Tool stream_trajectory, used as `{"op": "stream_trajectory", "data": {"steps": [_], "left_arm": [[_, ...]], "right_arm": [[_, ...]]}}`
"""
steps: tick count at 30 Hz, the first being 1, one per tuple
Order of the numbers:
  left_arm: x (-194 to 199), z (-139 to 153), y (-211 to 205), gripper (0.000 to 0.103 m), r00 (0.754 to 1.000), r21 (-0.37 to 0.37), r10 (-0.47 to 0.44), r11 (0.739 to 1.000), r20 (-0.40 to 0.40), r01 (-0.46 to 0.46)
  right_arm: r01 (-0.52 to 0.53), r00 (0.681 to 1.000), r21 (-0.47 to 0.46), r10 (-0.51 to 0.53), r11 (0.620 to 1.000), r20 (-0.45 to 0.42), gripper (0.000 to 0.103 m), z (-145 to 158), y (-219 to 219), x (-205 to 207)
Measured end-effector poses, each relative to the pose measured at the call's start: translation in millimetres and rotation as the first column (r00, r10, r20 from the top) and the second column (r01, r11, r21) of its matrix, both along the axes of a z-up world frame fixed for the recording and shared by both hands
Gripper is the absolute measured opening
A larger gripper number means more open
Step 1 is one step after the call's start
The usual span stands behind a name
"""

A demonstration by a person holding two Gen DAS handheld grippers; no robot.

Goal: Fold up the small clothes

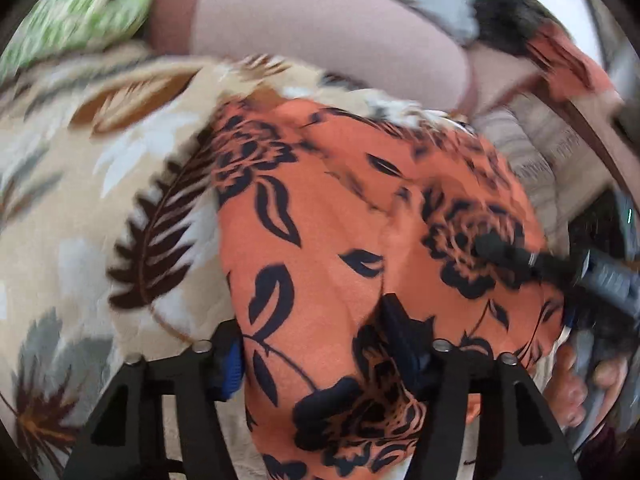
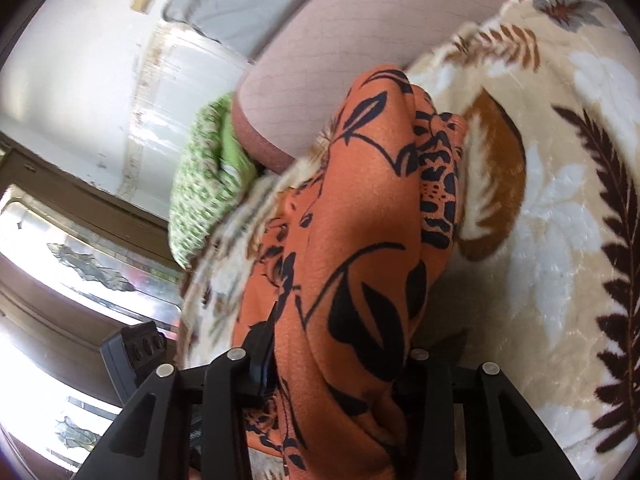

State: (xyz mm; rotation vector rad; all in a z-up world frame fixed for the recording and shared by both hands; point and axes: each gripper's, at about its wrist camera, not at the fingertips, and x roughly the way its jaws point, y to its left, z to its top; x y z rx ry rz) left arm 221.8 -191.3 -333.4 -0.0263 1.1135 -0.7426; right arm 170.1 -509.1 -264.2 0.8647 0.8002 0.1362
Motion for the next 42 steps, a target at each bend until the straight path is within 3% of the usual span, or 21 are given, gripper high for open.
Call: {"op": "stream_trajectory", "data": {"steps": [3,5,7,8,16,23,31,42], "left_arm": [[12,-9,9,0.079,0.995,-0.061,0.009,0.998,-0.104,-0.016],[13,-13,7,0.08,0.993,-0.082,-0.01,0.997,-0.12,0.0],[11,-13,4,0.08,0.994,-0.102,-0.008,0.995,-0.105,-0.003],[9,-12,0,0.066,0.995,-0.113,-0.024,0.994,-0.092,0.014],[2,2,-6,0.046,0.999,-0.093,-0.044,0.995,0.006,0.044],[2,17,1,0.043,0.998,-0.089,-0.042,0.995,0.041,0.045],[-7,50,32,0.043,0.993,-0.082,0.002,0.997,0.121,0.008],[-56,74,105,0.043,0.976,-0.059,0.078,0.996,0.204,-0.067]], "right_arm": [[0.026,0.995,-0.016,-0.028,1.0,-0.094,0.042,-25,-5,5],[0.044,0.994,0.054,-0.038,0.998,-0.102,0.042,-36,-16,3],[0.041,0.995,0.072,-0.033,0.997,-0.097,0.042,-39,-19,3],[0.036,0.995,0.064,-0.03,0.997,-0.098,0.042,-39,-19,4],[0.032,0.997,0.035,-0.03,0.999,-0.077,0.042,-33,-15,7],[0.037,0.999,-0.04,-0.038,0.999,-0.022,0.042,-10,0,5],[0.003,0.999,-0.056,0.0,0.998,0.05,0.042,15,24,4],[-0.08,0.99,-0.035,0.083,0.996,0.115,0.042,36,86,-22]]}}
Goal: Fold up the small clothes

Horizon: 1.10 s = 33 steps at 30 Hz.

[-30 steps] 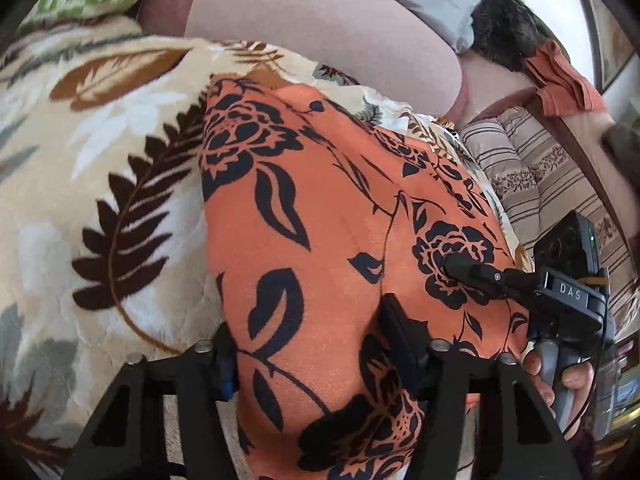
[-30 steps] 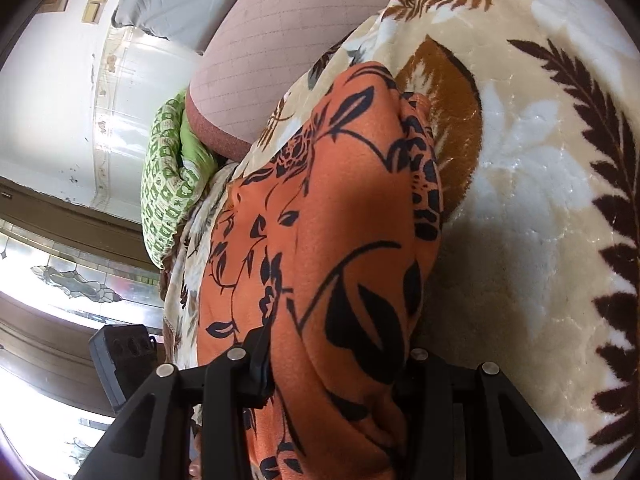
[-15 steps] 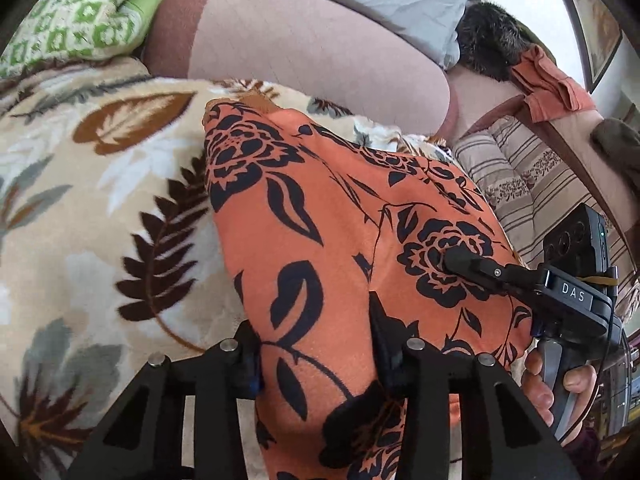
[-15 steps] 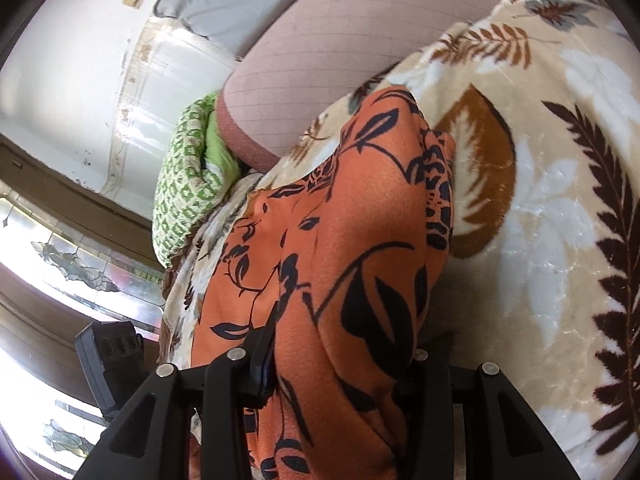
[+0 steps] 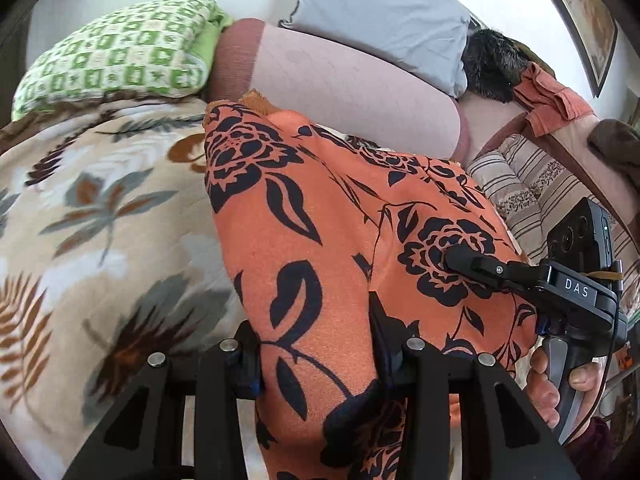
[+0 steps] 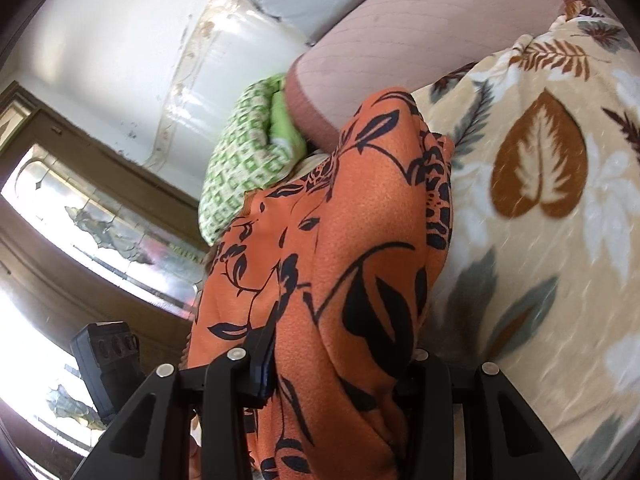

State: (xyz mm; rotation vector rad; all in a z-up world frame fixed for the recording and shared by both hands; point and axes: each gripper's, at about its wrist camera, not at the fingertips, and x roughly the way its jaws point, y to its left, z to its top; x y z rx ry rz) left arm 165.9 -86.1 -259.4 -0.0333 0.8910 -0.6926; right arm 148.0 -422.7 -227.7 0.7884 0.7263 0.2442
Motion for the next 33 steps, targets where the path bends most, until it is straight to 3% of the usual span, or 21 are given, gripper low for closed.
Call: {"op": "stream_trajectory", "data": {"steps": [6,15,19,23,25,29,33], "left_arm": [[-23,-16,27,0.043,0.999,0.014,0.039,0.999,-0.034,-0.038],[-47,-46,26,0.044,0.996,0.086,0.05,0.995,-0.069,-0.044],[-50,-54,28,0.055,0.995,0.098,0.065,0.993,-0.076,-0.058],[-54,-58,34,0.075,0.993,0.129,0.102,0.987,-0.065,-0.093],[-57,-57,37,0.079,0.992,0.145,0.116,0.984,-0.052,-0.107],[-61,-51,42,0.08,0.992,0.16,0.124,0.98,-0.022,-0.119],[-68,-40,47,0.08,0.988,0.191,0.142,0.97,0.057,-0.15]], "right_arm": [[0.002,1.0,0.027,-0.001,1.0,-0.024,0.042,-12,27,-21],[0.035,0.995,0.017,-0.033,0.999,-0.096,0.042,-49,43,-57],[0.05,0.994,0.038,-0.046,0.998,-0.101,0.042,-61,39,-60],[0.061,0.989,0.042,-0.054,0.997,-0.139,0.056,-67,35,-55],[0.081,0.983,0.037,-0.073,0.996,-0.168,0.063,-69,35,-56],[0.114,0.976,0.009,-0.11,0.993,-0.187,0.063,-64,33,-64],[0.17,0.972,-0.063,-0.178,0.983,-0.153,0.063,-47,28,-79]]}}
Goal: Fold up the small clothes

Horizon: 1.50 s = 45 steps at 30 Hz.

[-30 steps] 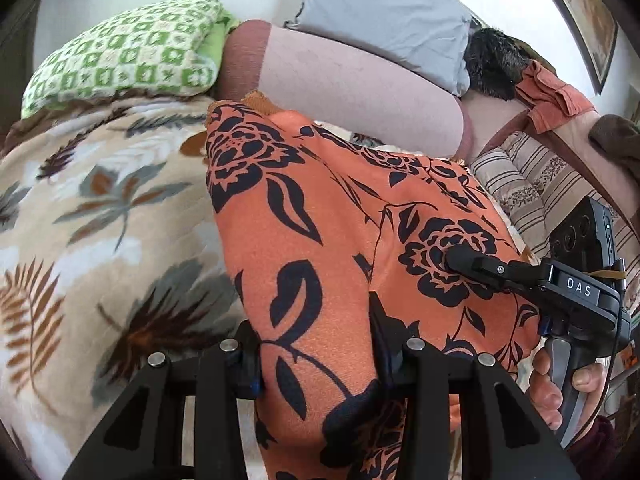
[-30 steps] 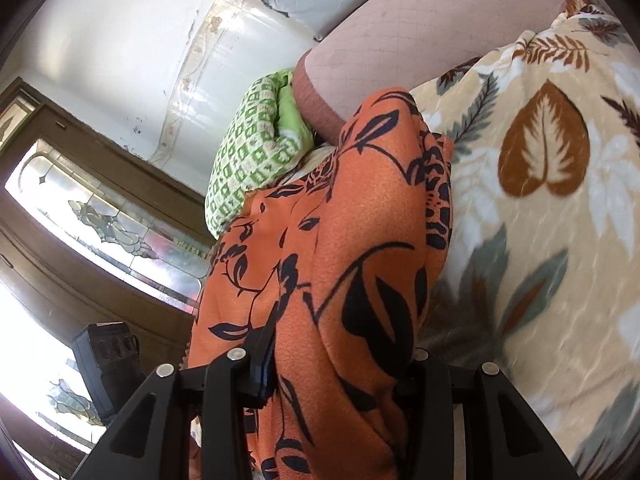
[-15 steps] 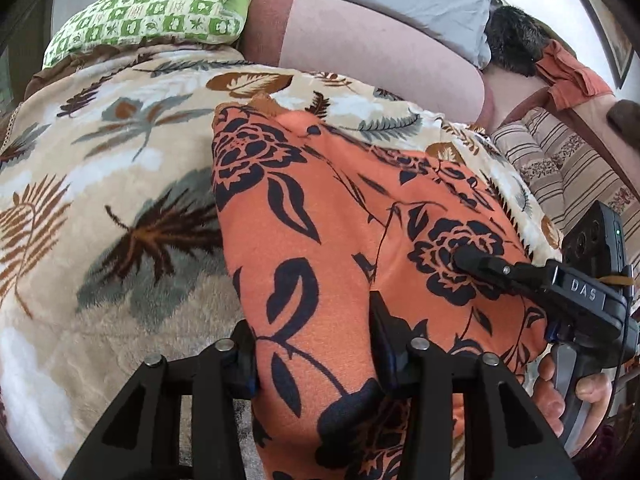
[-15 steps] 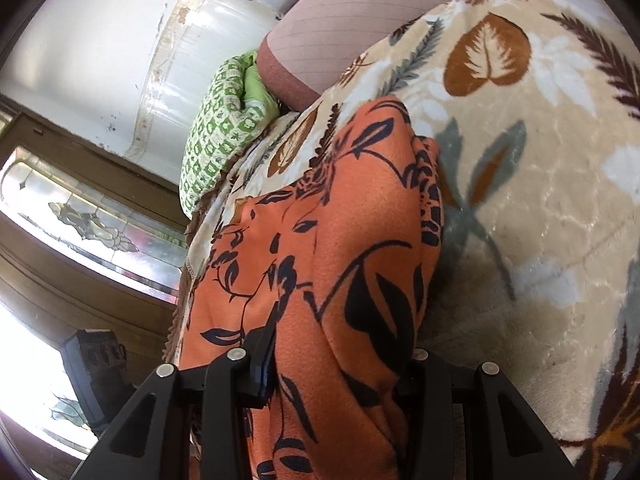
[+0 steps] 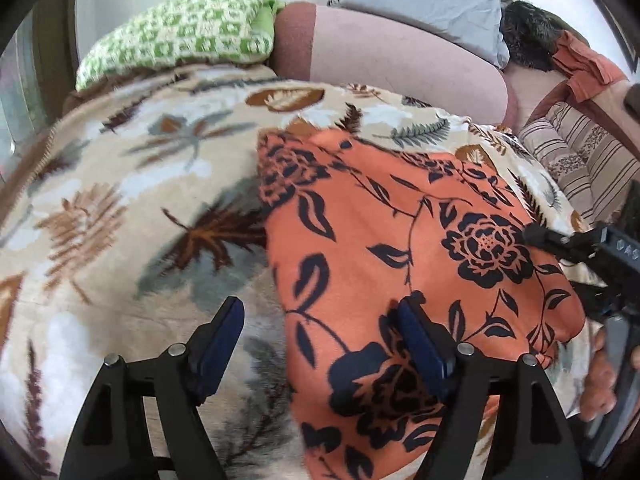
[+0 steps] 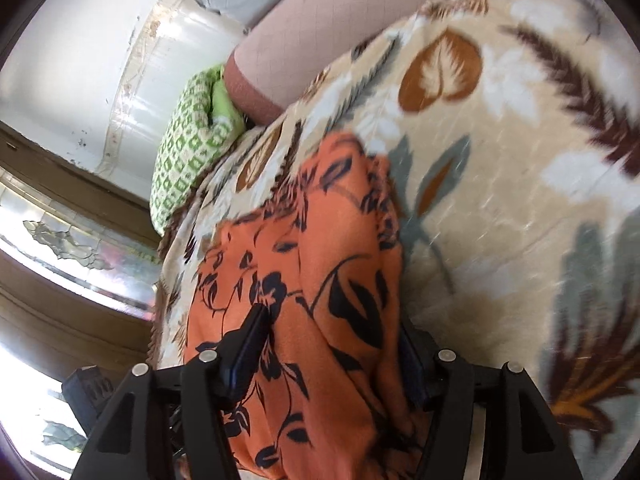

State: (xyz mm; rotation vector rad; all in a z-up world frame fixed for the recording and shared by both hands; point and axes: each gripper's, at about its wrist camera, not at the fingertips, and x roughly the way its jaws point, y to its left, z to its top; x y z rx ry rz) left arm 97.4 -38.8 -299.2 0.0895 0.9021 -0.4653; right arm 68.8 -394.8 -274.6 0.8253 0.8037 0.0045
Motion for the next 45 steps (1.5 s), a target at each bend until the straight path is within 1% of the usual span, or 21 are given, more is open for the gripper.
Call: {"op": "stream_trajectory", "data": {"steps": [4,7,9,16,21,23,25,27,28,29,30,31,33,36,38,40,43,45], "left_arm": [[1,10,8,0.08,0.998,0.003,0.03,1.0,0.047,-0.03],[6,13,13,0.08,0.998,-0.011,0.048,0.999,0.052,-0.047],[9,14,13,0.08,0.997,-0.008,0.053,0.999,0.057,-0.053],[13,15,7,0.08,0.996,0.012,0.05,0.999,0.077,-0.051],[16,13,6,0.08,0.996,0.023,0.045,0.999,0.076,-0.047],[16,13,5,0.08,0.996,0.026,0.045,0.999,0.076,-0.047],[18,10,4,0.08,0.996,0.033,0.046,0.998,0.072,-0.049],[20,4,2,0.085,0.997,0.051,0.051,0.997,0.061,-0.054],[22,0,1,0.09,0.997,0.061,0.053,0.997,0.053,-0.057],[25,-6,0,0.093,0.998,0.07,0.058,0.996,0.033,-0.06],[27,-10,1,0.094,0.998,0.068,0.061,0.996,0.017,-0.062],[29,-13,2,0.096,0.998,0.054,0.066,0.996,0.0,-0.066],[30,-12,5,0.097,0.997,0.038,0.075,0.997,-0.013,-0.074],[23,-7,7,0.097,0.997,0.046,0.081,0.996,0.008,-0.081],[16,-2,10,0.097,0.996,0.05,0.082,0.995,0.016,-0.083],[8,4,17,0.097,0.996,0.035,0.086,0.996,0.023,-0.086],[-7,11,28,0.097,0.995,0.025,0.084,0.996,0.047,-0.085],[-15,7,32,0.097,0.997,0.036,0.07,0.997,0.041,-0.072]], "right_arm": [[0.079,0.996,-0.043,-0.077,0.996,0.046,0.064,20,-12,-19],[0.105,0.991,-0.03,-0.102,0.994,0.085,0.064,30,-18,-28],[0.114,0.987,-0.031,-0.11,0.993,0.114,0.063,36,-19,-31],[0.051,0.985,-0.071,-0.038,0.996,0.171,0.063,45,2,-16],[-0.01,0.972,-0.085,0.03,0.996,0.234,0.062,52,21,-3],[-0.036,0.971,-0.087,0.055,0.996,0.231,0.062,50,28,3],[-0.06,0.976,-0.043,0.067,0.997,0.205,0.062,39,31,10],[-0.069,0.988,0.014,0.067,0.998,0.136,0.062,20,29,20],[-0.064,0.995,0.028,0.061,0.998,0.084,0.06,8,28,25],[-0.052,0.998,0.039,0.051,0.998,0.029,0.06,-4,26,30],[-0.052,0.999,0.056,0.051,0.997,0.019,0.06,-12,24,33],[-0.049,0.998,0.065,0.047,0.997,0.031,0.06,-13,23,33],[-0.055,0.998,0.06,0.053,0.997,0.034,0.061,-10,25,31],[-0.059,0.998,-0.001,0.059,0.998,0.032,0.062,0,32,23],[-0.06,0.997,-0.063,0.063,0.996,0.045,0.061,14,40,10],[-0.068,0.995,-0.103,0.075,0.992,0.062,0.062,25,43,0],[-0.112,0.986,-0.074,0.12,0.991,0.113,0.061,37,46,-16],[-0.138,0.981,-0.056,0.144,0.989,0.126,0.061,39,50,-28]]}}
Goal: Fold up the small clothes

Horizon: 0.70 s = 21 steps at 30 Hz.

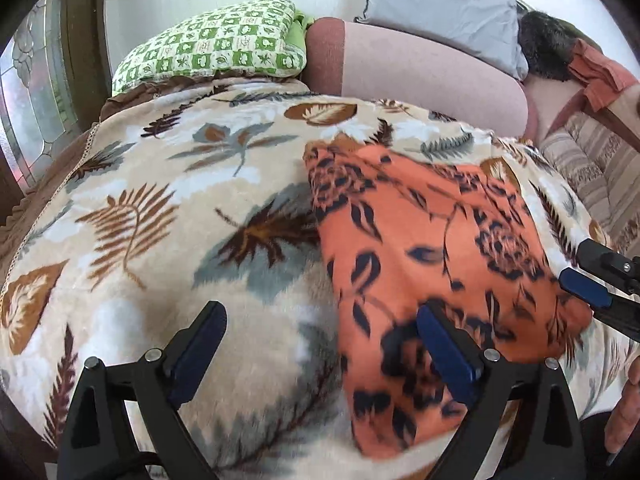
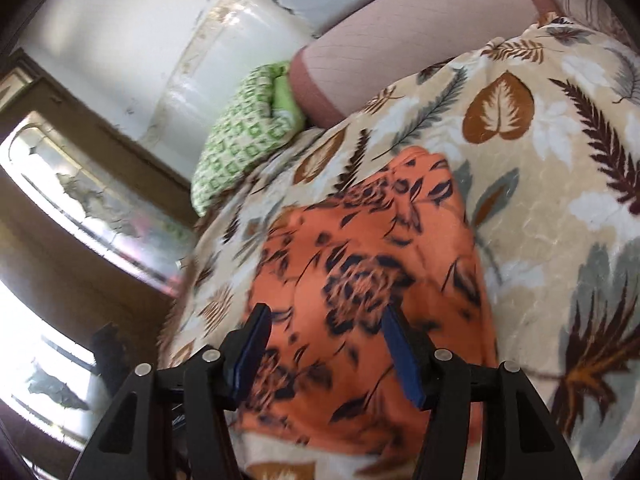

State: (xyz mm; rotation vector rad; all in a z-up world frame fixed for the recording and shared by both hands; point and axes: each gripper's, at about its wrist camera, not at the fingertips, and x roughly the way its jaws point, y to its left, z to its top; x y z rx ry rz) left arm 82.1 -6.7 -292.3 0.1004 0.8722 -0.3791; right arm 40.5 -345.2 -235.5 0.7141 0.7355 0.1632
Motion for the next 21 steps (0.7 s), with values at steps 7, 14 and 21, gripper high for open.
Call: {"op": "stream_trajectory", "data": {"steps": [7,14,21], "left_arm": [[-3,-26,-10,0.097,0.993,0.101,-0.079,0.991,-0.087,0.087],[10,23,0,0.097,0.996,-0.083,-0.081,0.993,-0.03,0.078],[84,33,-39,0.097,1.0,-0.004,0.01,1.0,0.019,-0.01]], "right_arm": [[-0.004,0.975,0.138,0.034,0.99,-0.219,0.04,-56,-10,-1],[0.002,0.987,0.244,0.038,0.97,-0.157,0.041,-37,-34,7],[0.063,0.998,0.247,-0.058,0.967,-0.025,0.045,-5,-67,63]]}}
